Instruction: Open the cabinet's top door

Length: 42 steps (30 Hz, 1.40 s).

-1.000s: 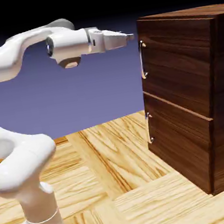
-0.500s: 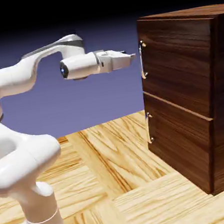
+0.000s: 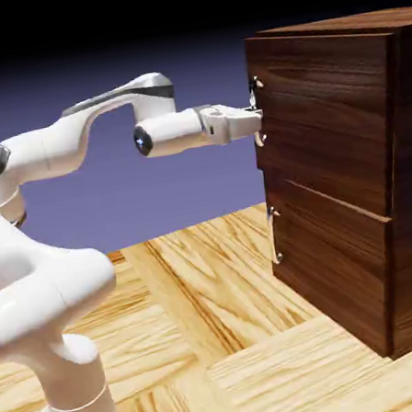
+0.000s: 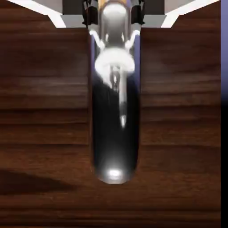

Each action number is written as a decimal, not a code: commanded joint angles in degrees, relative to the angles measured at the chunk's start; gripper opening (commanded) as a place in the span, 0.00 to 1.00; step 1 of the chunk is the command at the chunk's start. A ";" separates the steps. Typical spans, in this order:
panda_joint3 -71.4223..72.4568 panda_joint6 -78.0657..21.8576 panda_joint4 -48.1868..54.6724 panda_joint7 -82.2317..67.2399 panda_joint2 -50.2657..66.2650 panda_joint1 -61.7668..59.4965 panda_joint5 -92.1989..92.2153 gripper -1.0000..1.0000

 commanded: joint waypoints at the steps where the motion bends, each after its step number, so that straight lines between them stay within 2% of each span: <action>1: -1.05 -1.64 -2.07 -0.49 -0.15 1.76 -0.07 0.00; 15: -22.31 -26.95 -31.00 -5.41 -3.73 26.78 -11.42 0.00; 22: -36.85 -39.35 -40.98 -5.84 -7.64 33.21 -24.44 0.00; 33: -59.69 -56.90 -46.79 -7.79 -9.06 32.03 -46.95 0.00; 42: -78.38 -71.25 -44.12 -12.73 -1.09 28.53 -66.33 0.00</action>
